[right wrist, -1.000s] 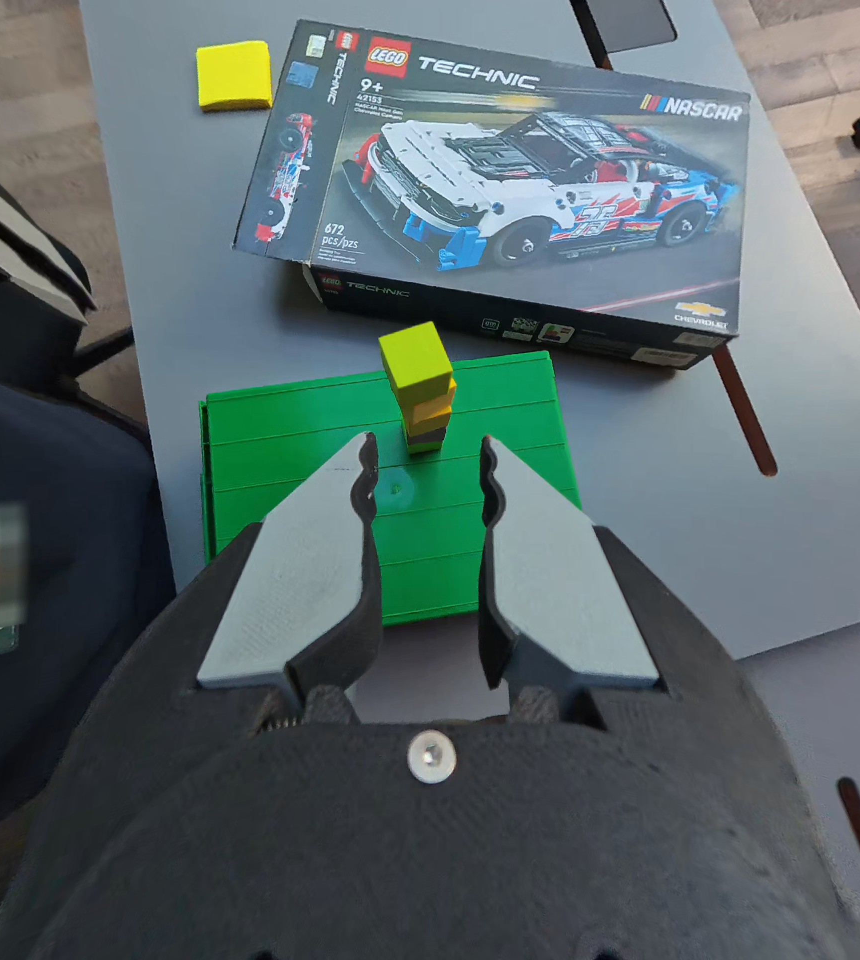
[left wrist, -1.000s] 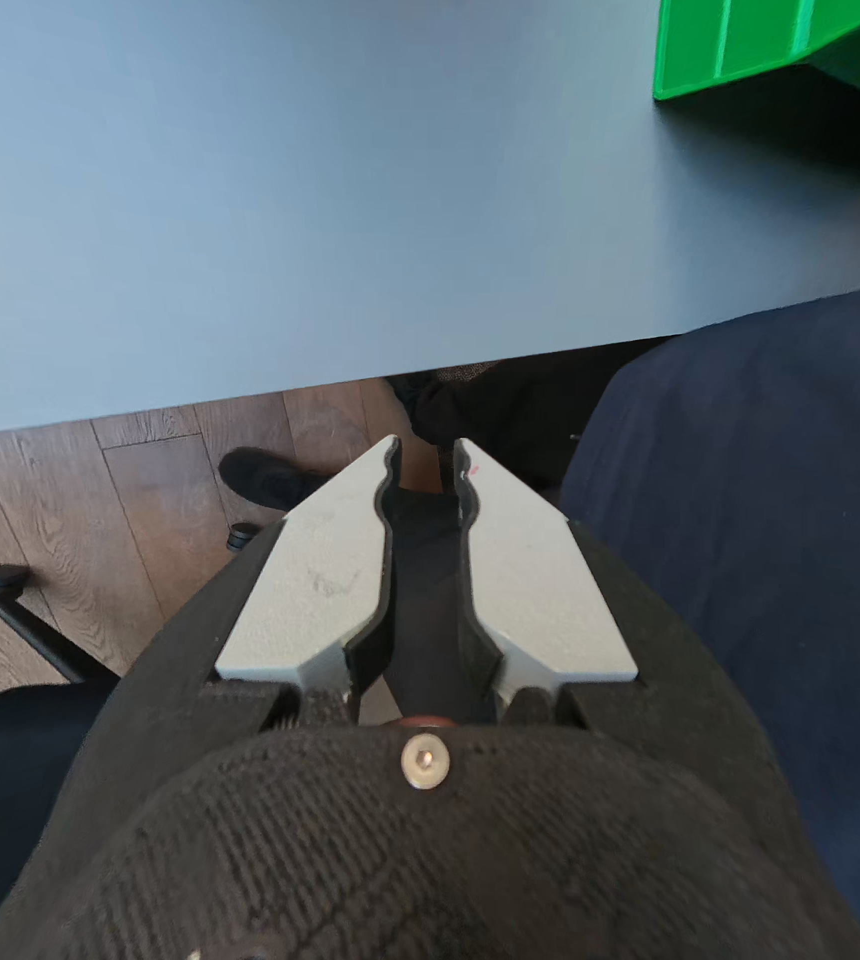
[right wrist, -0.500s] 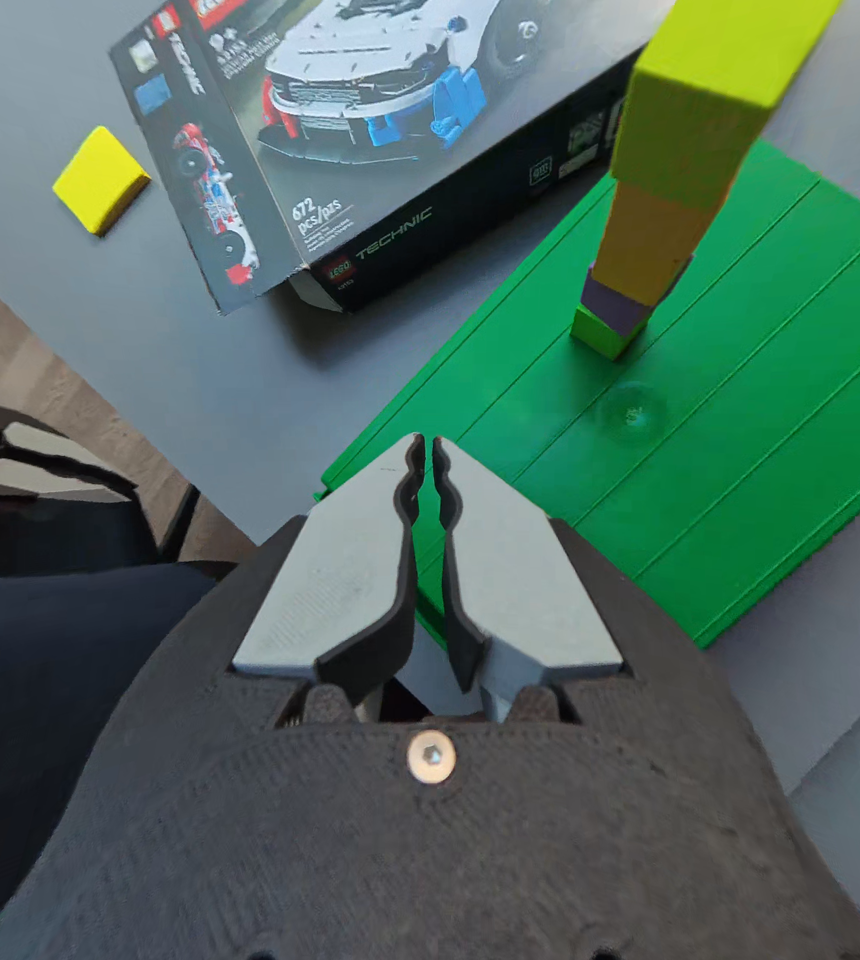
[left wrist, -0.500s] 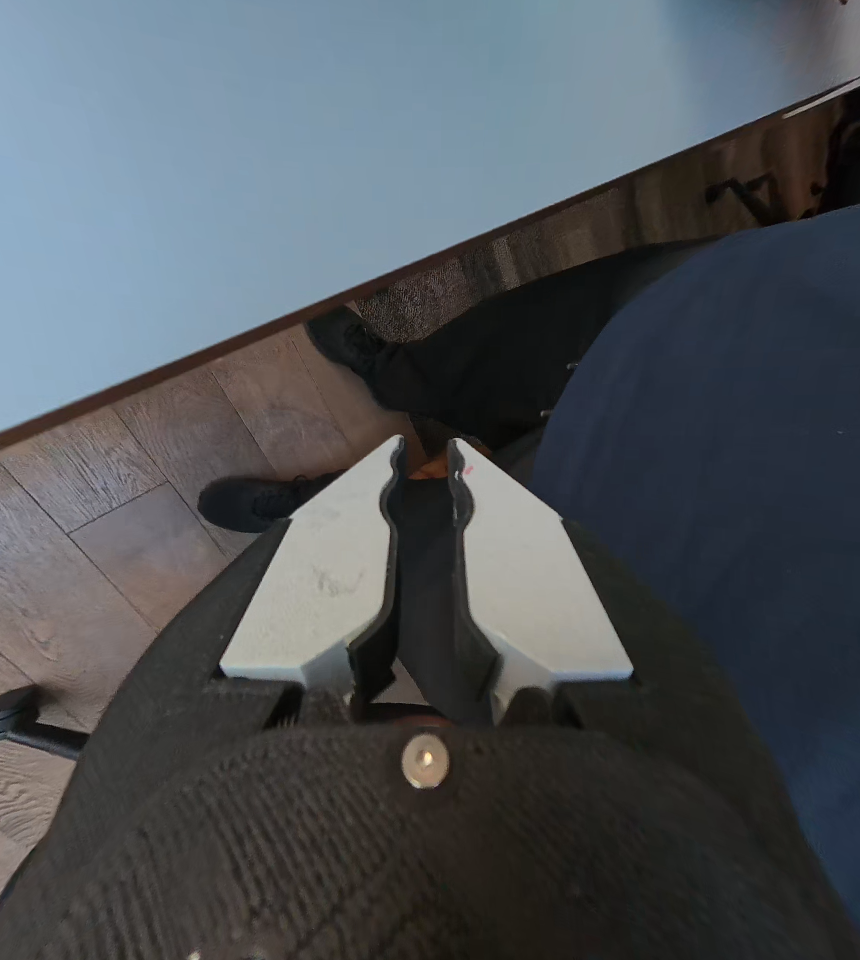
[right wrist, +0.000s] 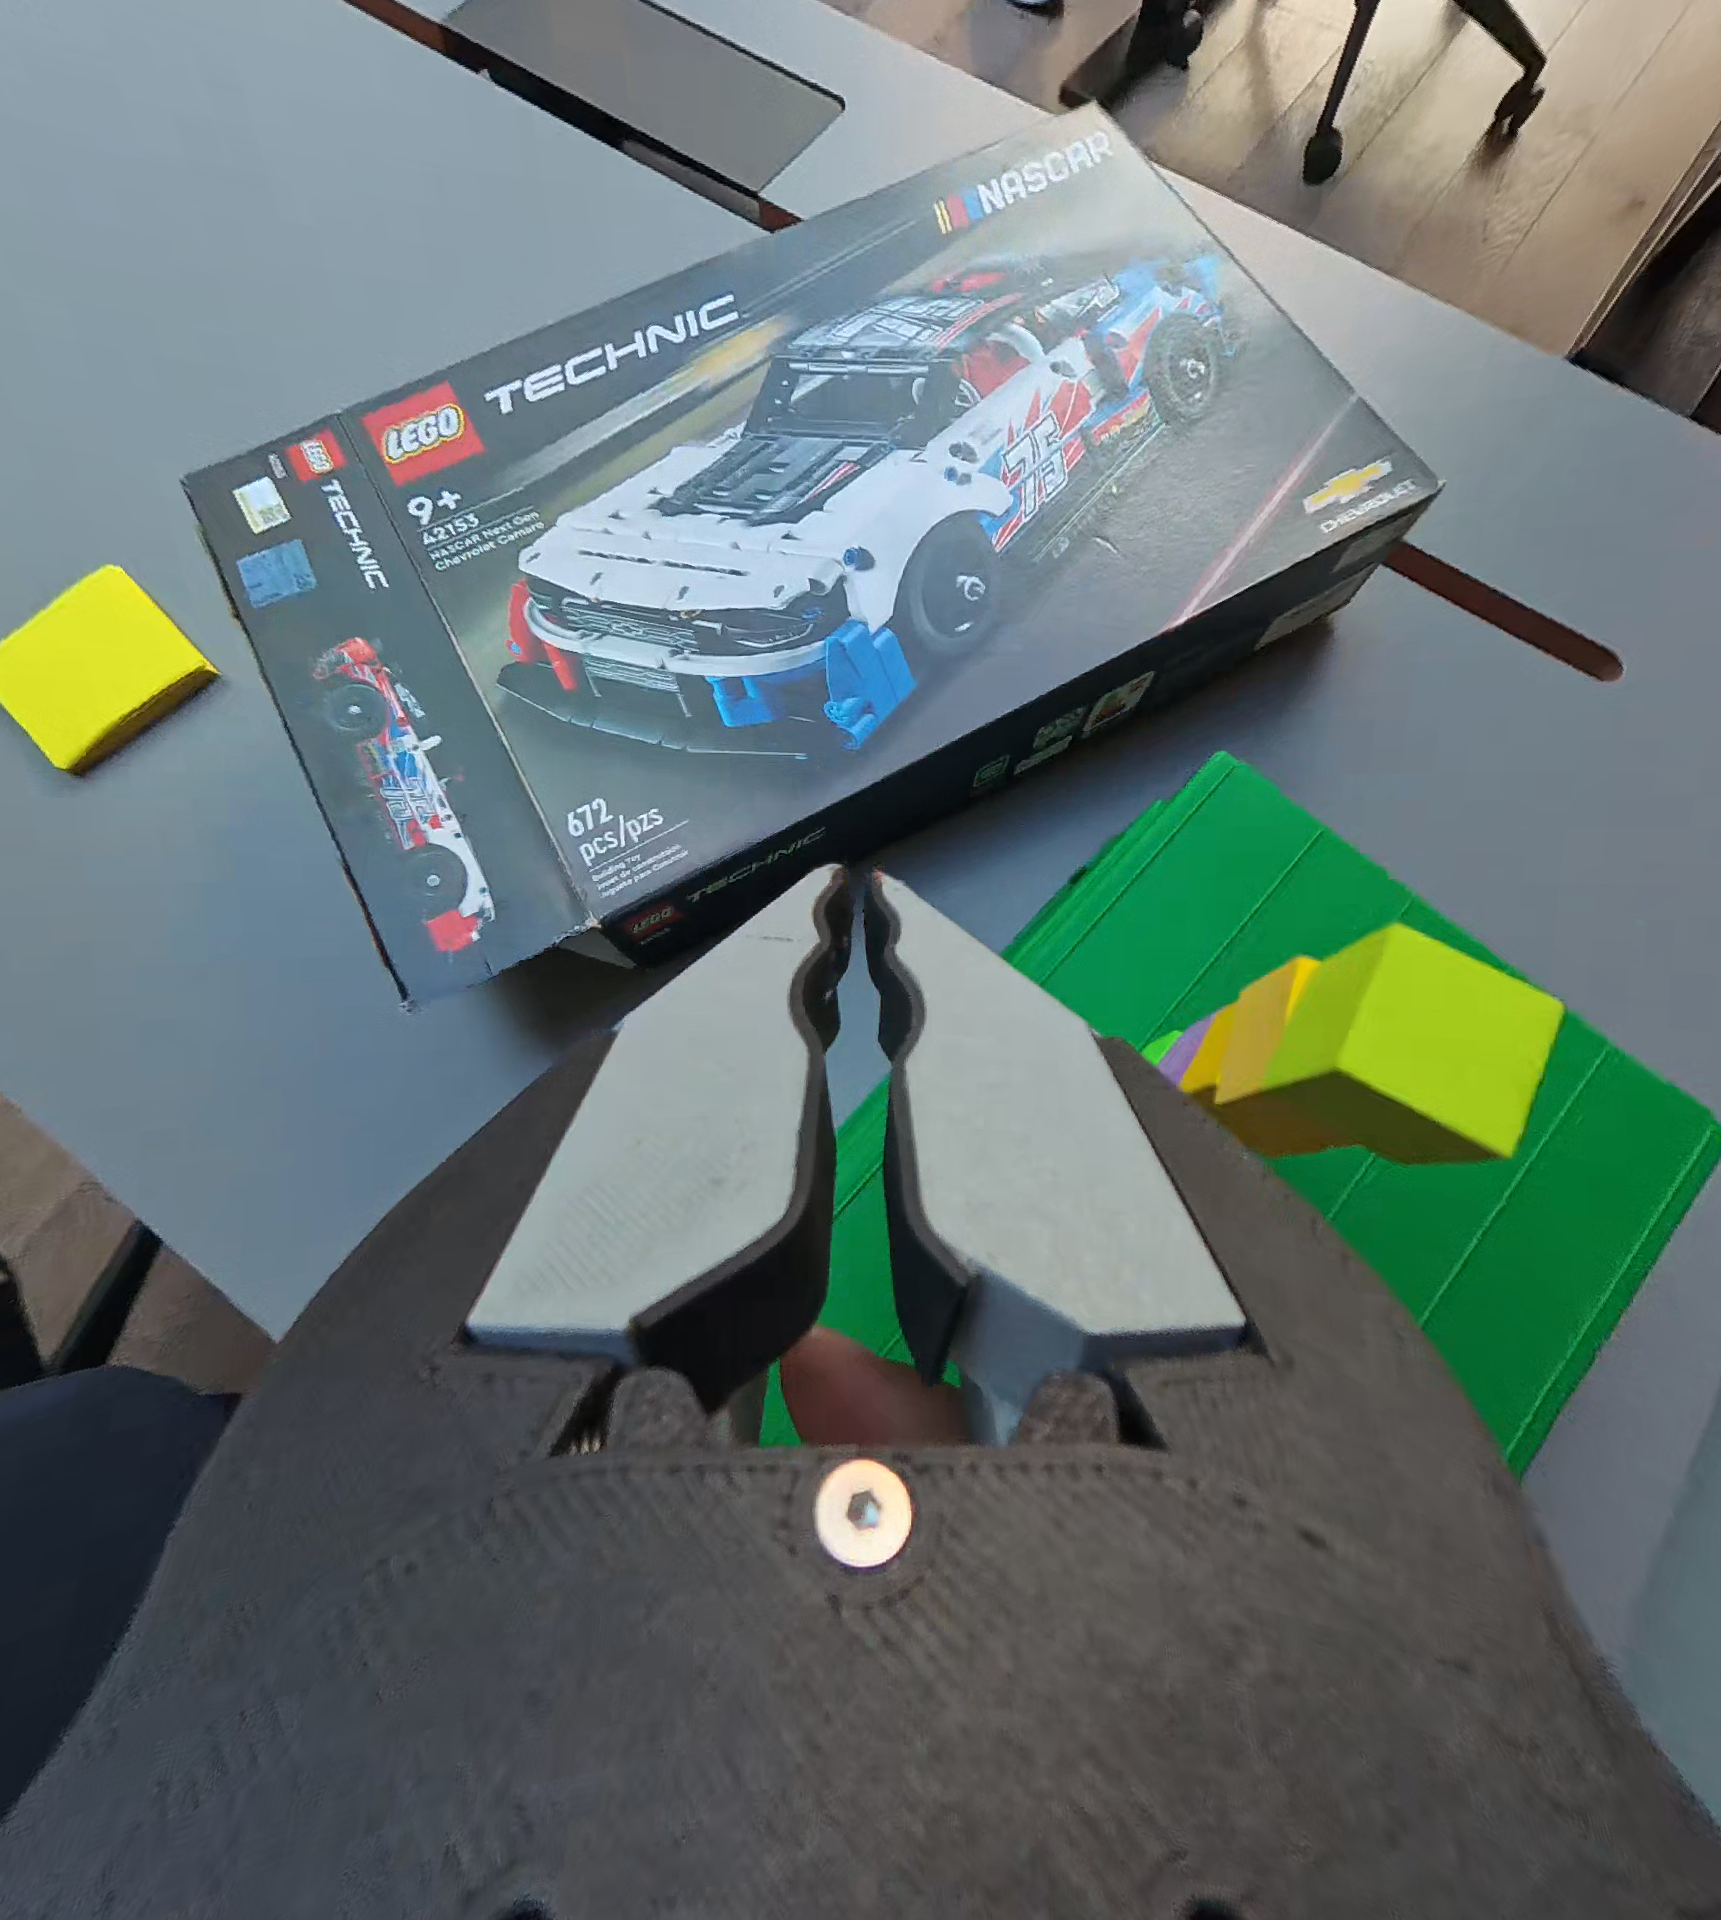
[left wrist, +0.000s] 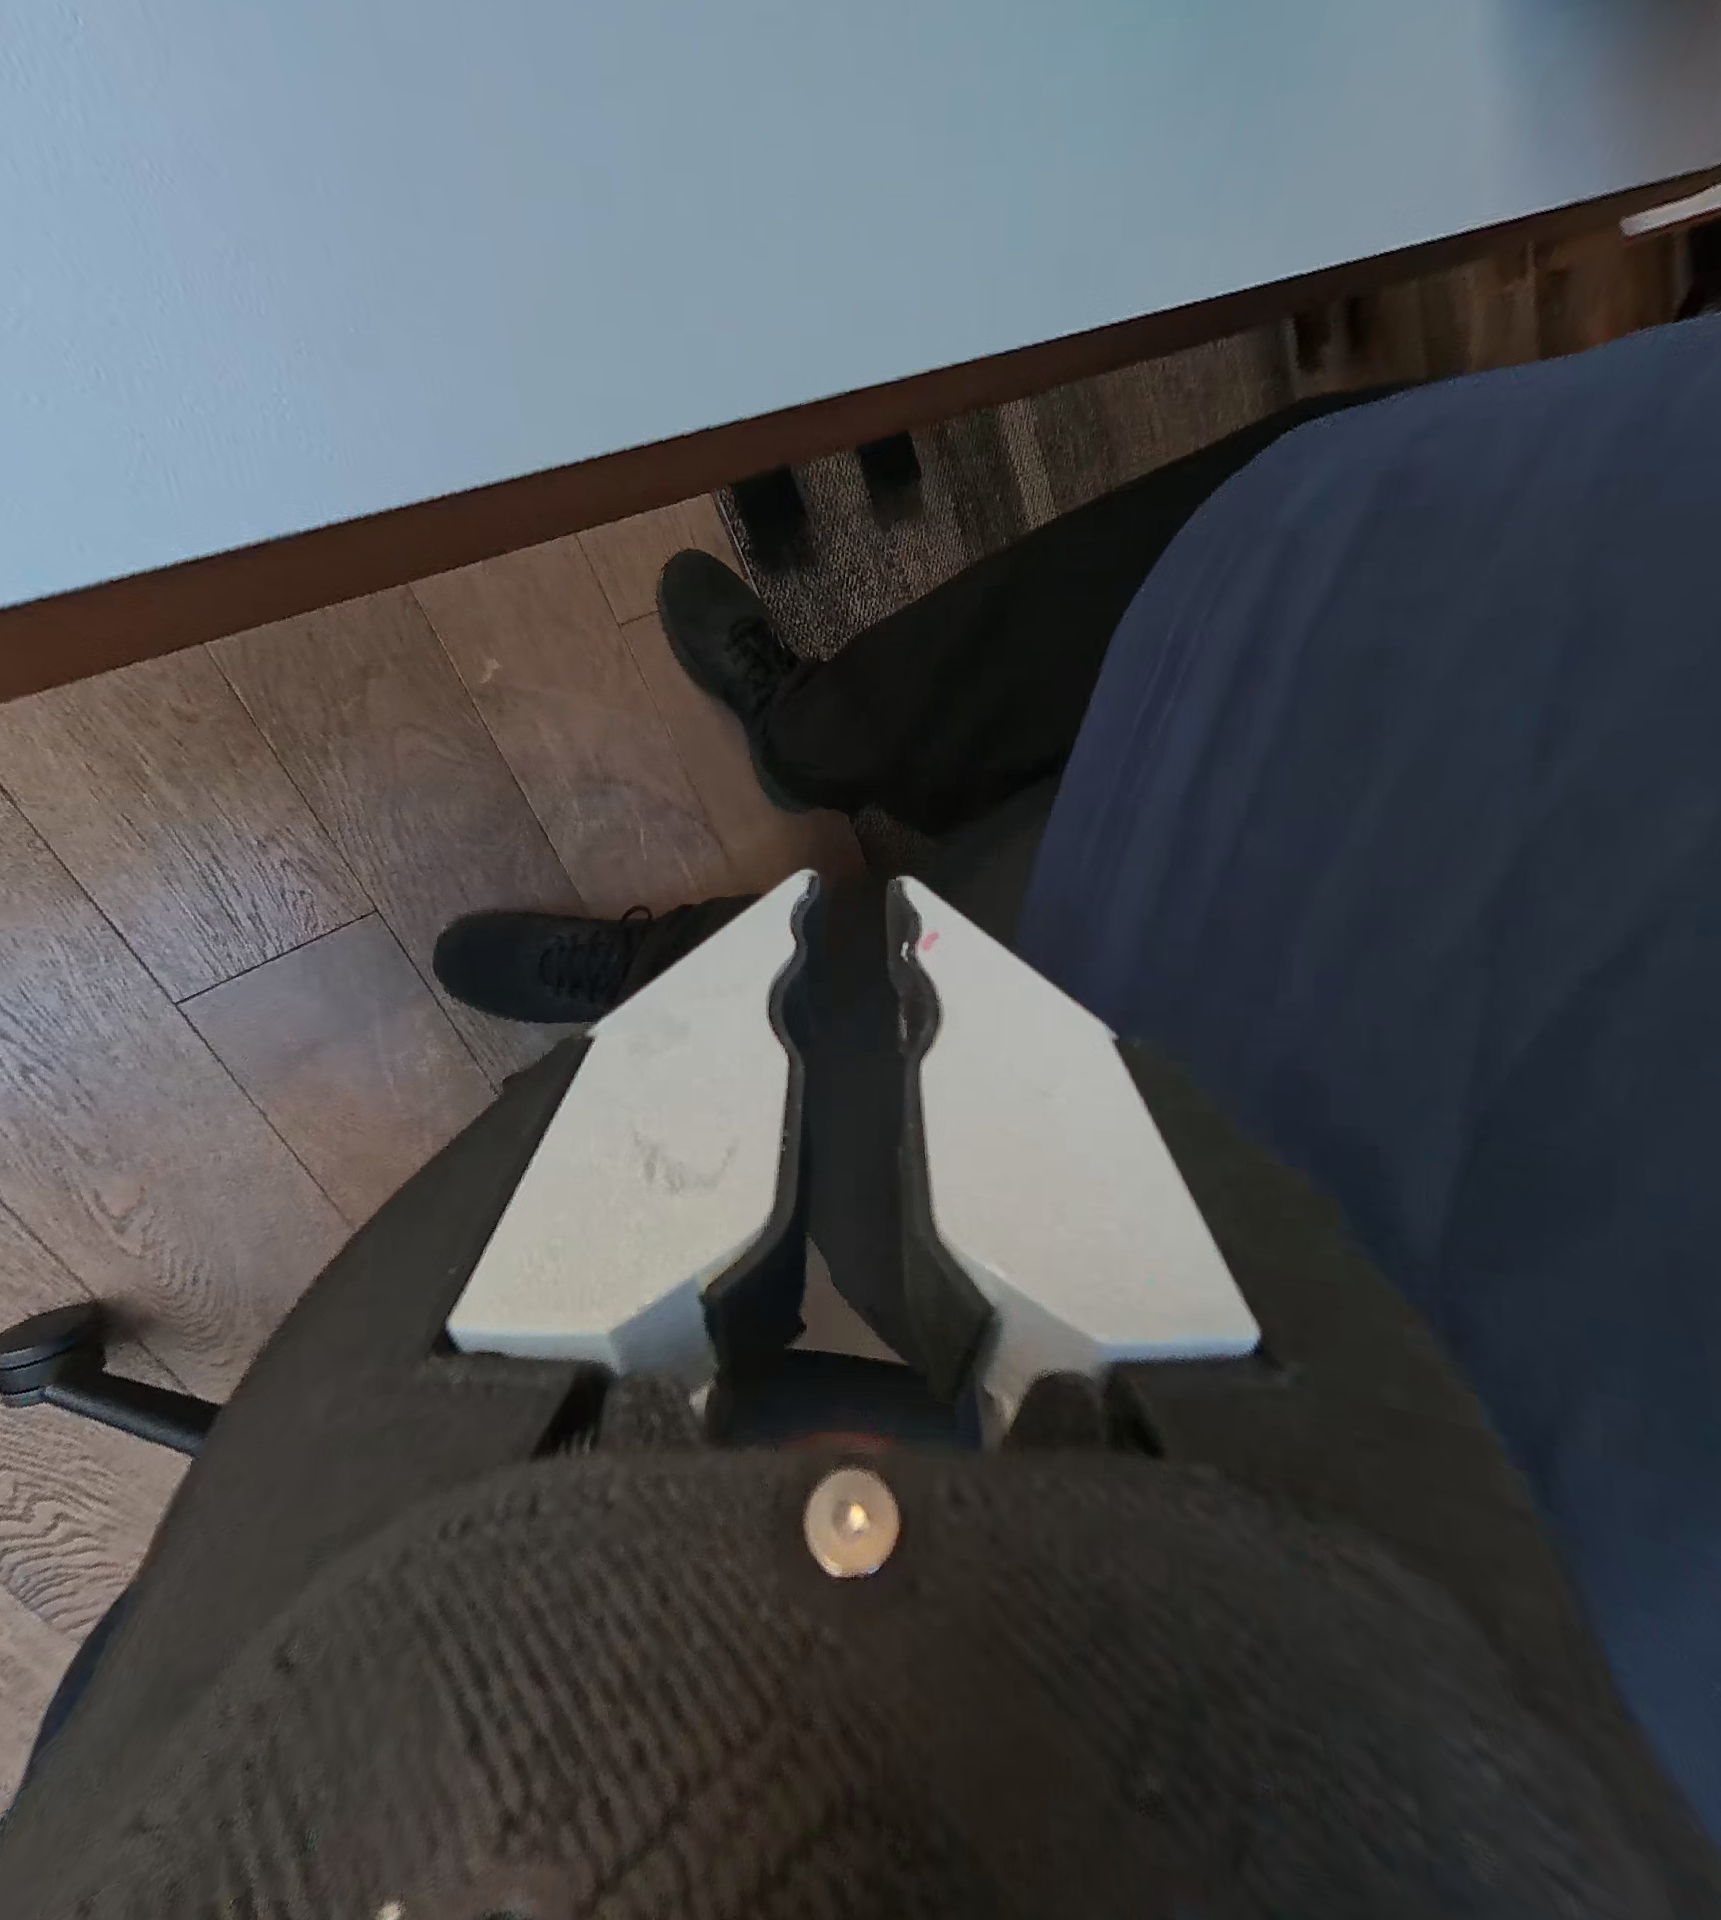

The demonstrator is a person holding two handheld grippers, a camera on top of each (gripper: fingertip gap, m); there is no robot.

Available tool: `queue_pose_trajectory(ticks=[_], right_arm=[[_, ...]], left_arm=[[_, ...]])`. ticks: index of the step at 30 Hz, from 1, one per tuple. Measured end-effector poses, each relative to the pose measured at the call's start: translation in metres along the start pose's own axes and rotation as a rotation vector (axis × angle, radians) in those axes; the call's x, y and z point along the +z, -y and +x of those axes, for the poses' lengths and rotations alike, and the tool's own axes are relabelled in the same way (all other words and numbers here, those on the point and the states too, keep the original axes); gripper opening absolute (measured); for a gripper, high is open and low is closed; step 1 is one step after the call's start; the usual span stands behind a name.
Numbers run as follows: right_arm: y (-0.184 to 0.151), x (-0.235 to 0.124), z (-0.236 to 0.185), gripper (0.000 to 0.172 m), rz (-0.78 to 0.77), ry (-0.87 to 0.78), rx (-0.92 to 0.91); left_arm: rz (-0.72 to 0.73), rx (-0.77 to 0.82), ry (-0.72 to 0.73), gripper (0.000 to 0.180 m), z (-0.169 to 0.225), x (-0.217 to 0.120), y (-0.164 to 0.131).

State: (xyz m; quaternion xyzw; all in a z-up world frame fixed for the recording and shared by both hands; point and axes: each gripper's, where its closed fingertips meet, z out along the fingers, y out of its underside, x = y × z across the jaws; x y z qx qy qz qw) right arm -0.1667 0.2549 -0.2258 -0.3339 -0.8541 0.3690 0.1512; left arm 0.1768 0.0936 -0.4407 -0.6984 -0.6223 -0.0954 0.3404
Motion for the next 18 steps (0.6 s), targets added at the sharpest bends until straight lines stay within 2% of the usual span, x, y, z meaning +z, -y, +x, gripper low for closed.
queue_pose_trajectory(ticks=[2,6,10,13,18], right_arm=[[-0.009,0.013,0.013,0.0,-0.066,-0.071,-0.044],[-0.054,0.022,0.056,0.0,-0.231,-0.166,-0.031],[-0.075,0.001,0.085,0.0,-0.251,-0.184,0.025],[-0.08,-0.015,0.082,0.001,-0.241,-0.103,0.027],[-0.087,-0.051,0.099,0.0,-0.208,-0.085,0.046]], left_arm=[[-0.014,0.009,0.005,0.009,-0.003,0.001,0.001],[-0.025,0.014,0.01,0.01,-0.005,0.003,0.007],[-0.025,0.011,0.008,0.009,-0.001,0.007,0.01],[-0.056,0.016,0.004,0.009,0.003,0.012,0.004],[-0.09,0.03,0.004,0.009,0.006,0.018,0.001]])
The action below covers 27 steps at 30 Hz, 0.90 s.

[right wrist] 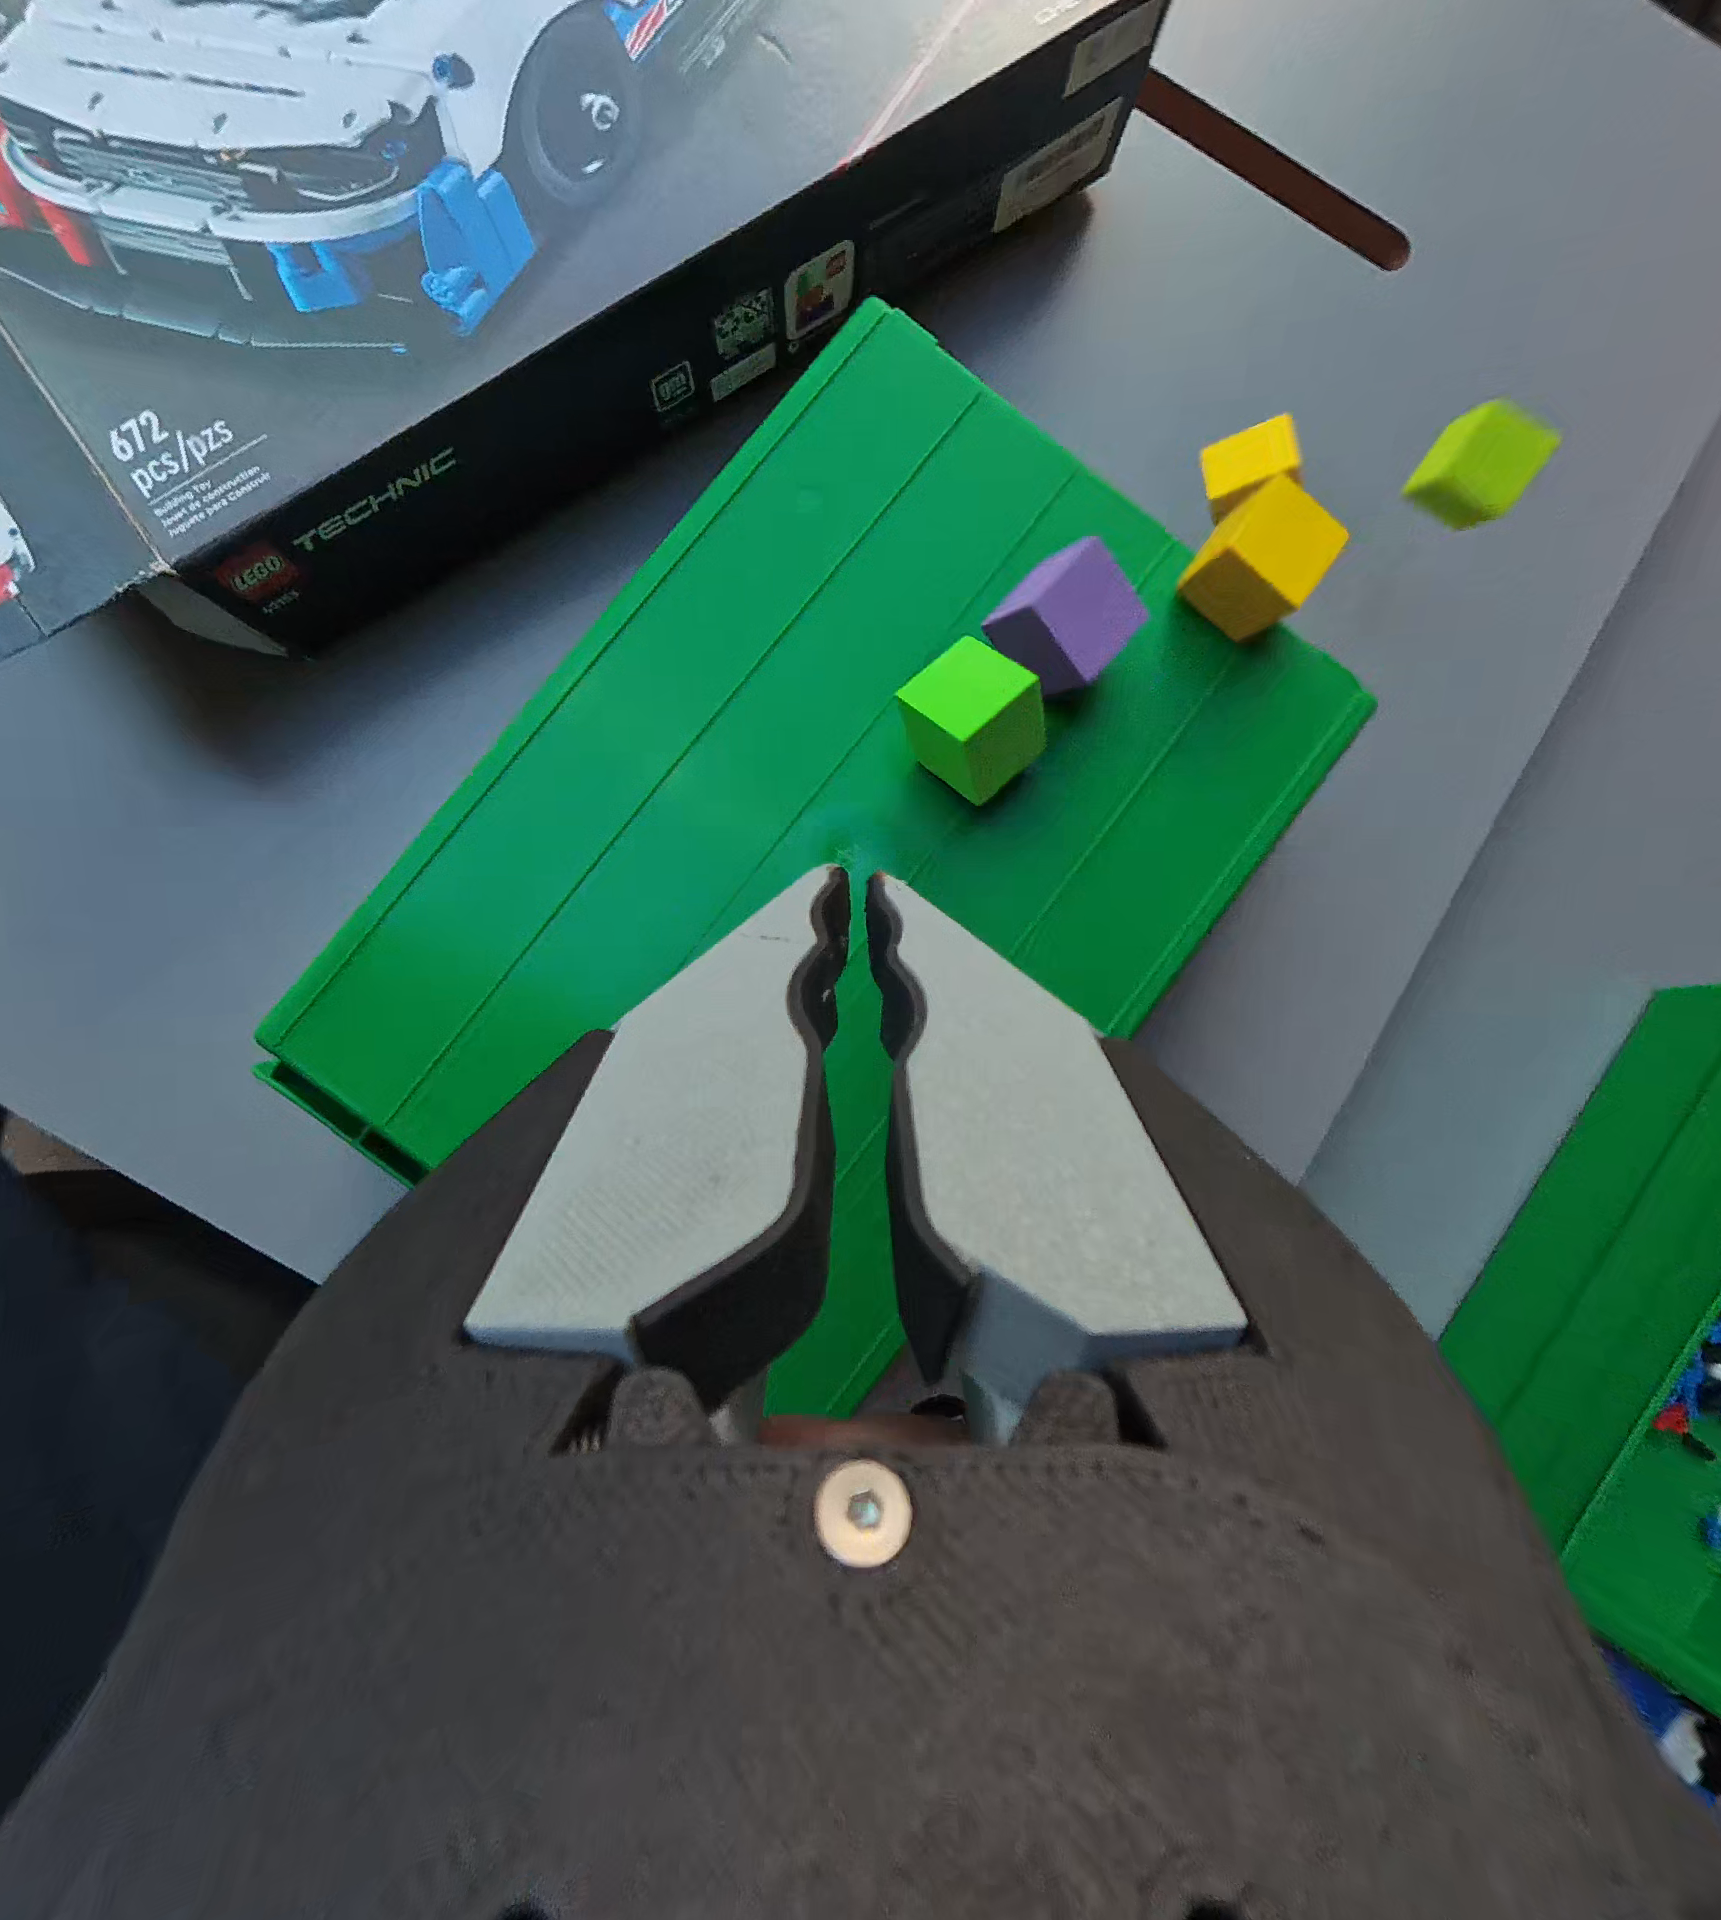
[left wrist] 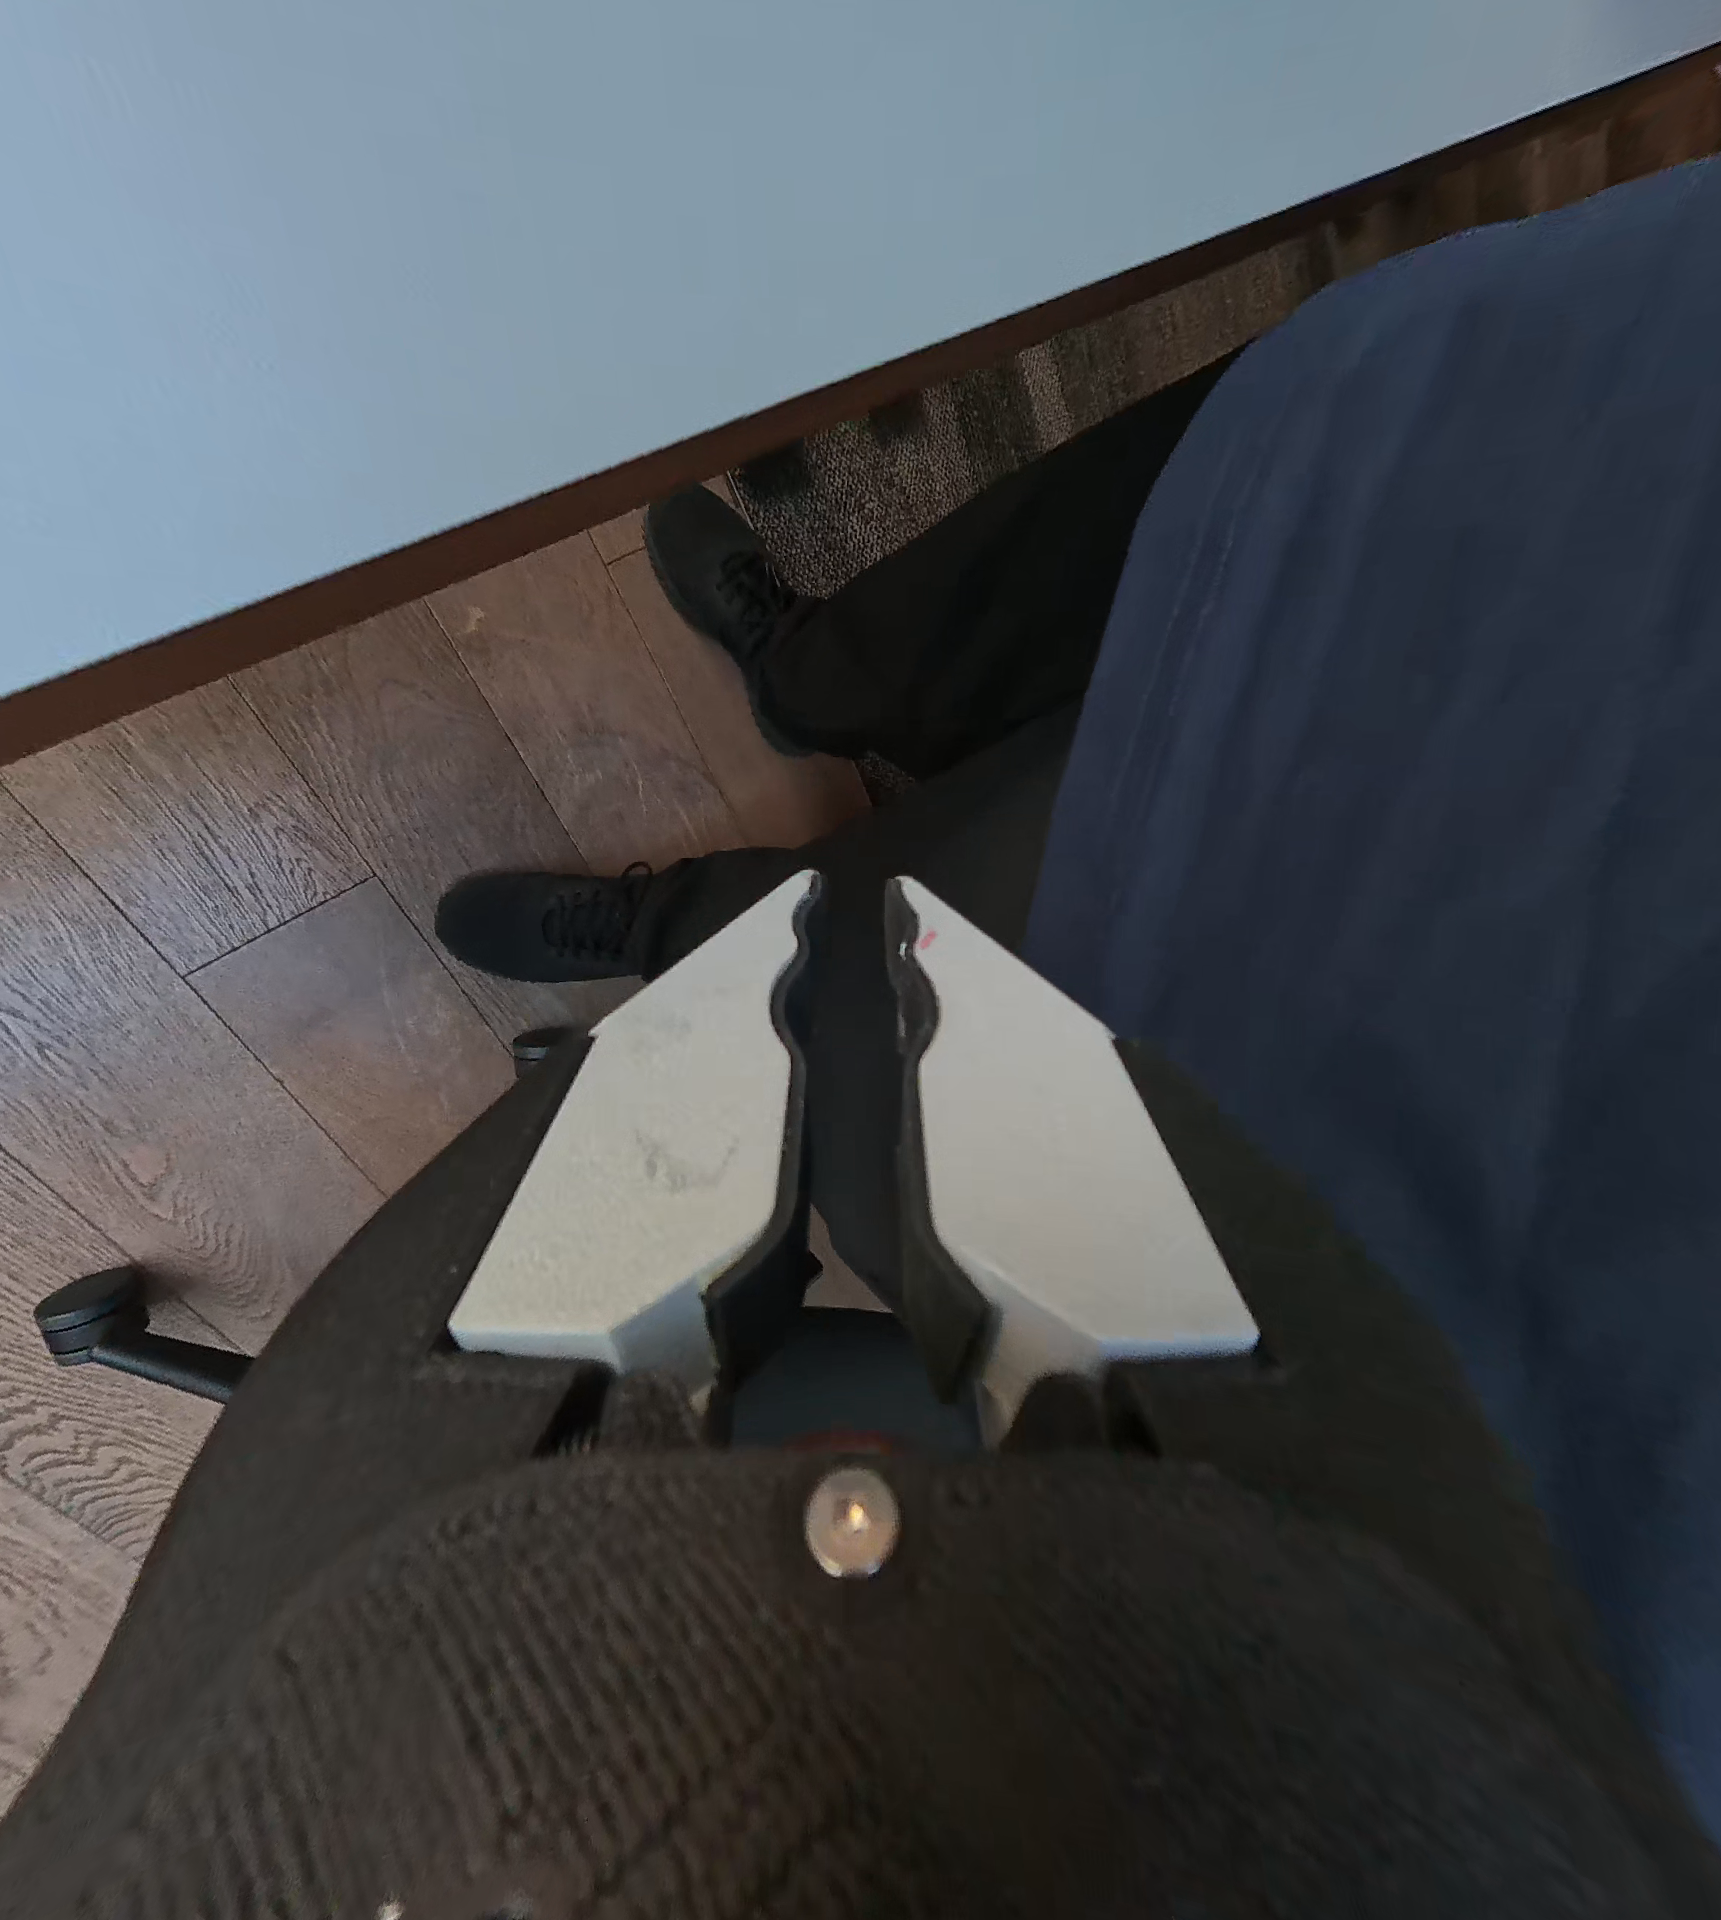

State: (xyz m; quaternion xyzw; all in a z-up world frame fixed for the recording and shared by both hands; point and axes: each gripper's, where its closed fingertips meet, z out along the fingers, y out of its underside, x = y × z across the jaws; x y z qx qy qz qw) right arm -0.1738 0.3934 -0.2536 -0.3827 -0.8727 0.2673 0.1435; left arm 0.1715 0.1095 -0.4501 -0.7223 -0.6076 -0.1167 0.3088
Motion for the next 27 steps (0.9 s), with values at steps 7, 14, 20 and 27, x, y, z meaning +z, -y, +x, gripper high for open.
queue_pose_trajectory(ticks=[7,14,20,27], right_arm=[[-0.027,-0.027,0.052,0.001,0.068,0.03,0.255],[-0.053,-0.033,0.071,0.001,0.192,0.181,0.62],[-0.062,-0.039,0.07,0.008,0.273,0.237,0.721],[-0.056,-0.041,0.042,0.016,0.288,0.335,0.669]], left_arm=[[-0.03,-0.023,0.01,0.009,-0.009,0.004,-0.002],[-0.084,-0.033,0.012,0.009,-0.016,0.008,-0.018],[-0.138,-0.051,0.011,0.009,-0.027,0.012,-0.045],[-0.17,-0.066,0.004,0.0,-0.045,0.012,-0.1]])
